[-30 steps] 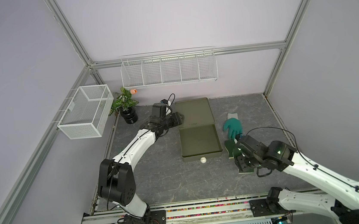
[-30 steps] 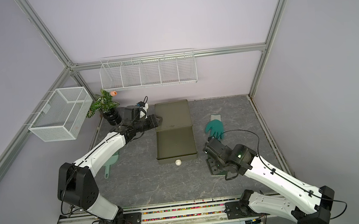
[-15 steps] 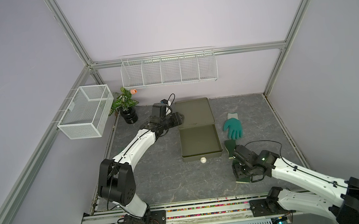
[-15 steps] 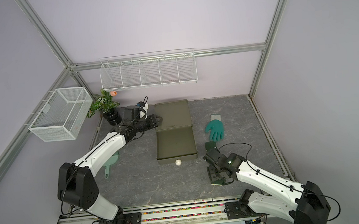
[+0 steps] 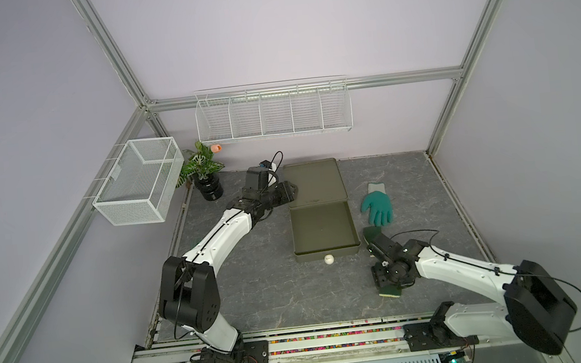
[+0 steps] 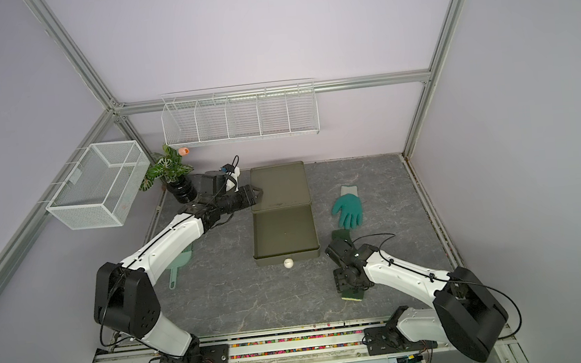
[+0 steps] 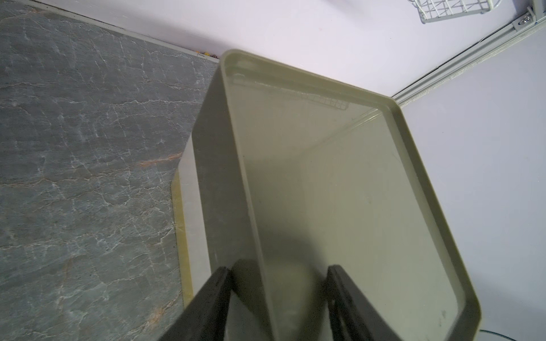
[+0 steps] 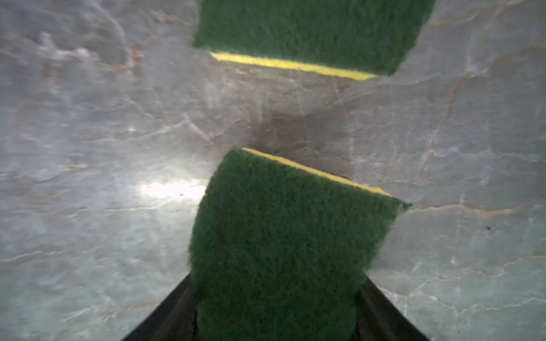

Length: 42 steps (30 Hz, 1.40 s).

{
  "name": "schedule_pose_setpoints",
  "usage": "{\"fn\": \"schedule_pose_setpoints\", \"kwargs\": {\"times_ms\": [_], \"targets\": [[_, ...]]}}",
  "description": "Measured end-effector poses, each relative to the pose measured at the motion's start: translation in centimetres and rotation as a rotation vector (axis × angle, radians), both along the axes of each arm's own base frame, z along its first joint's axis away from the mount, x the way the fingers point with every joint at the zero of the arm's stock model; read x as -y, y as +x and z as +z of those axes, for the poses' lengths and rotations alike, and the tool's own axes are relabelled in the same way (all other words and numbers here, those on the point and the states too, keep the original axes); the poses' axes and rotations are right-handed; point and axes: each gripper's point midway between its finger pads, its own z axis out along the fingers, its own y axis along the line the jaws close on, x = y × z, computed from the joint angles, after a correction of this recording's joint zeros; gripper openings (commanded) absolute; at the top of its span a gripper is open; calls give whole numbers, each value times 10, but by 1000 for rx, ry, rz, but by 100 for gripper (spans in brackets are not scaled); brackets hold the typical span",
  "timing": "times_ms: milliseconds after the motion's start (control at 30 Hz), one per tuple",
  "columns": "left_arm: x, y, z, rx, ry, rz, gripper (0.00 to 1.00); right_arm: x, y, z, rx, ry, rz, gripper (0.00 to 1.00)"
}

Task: Take the sponge out of the drawer
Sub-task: Place the sponge at the center of the board, then close the drawer in the storage box.

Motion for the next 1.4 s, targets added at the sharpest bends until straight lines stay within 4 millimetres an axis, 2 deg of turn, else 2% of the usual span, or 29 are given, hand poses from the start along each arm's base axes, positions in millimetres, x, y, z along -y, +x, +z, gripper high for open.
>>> {"fn": "schedule_pose_setpoints", "kwargs": {"times_ms": [100,333,500,633,767,900,1000,1100,1233,1400], "targets": [[0,0,0,0,0,0,56,1,-1,-5,-18,-14,2,80],[0,0,0,0,-2,-1,56,0,3,-5,-12,-11,9,100],[0,1,0,0,-1,-1,56,3,-1,3,-9,-8,8,95],[0,1,0,0,-2,-1,56,-5,6,39,92,87,11,91],[0,1,0,0,-1,-1,56,-23,14,91,236,262,33,89],[0,1,1,0,-1,0,56,-42,12,141,350,450,86,89],[0,1,0,-1,-1,0,56,-60,7,169,398,564,143,90],[0,1,0,-1,-1,0,56,-77,4,184,418,645,193,96],[0,1,0,-1,-1,0,56,-91,3,194,419,715,215,100],[0,1,0,-1,-1,0,56,-106,3,194,392,753,224,91]]}}
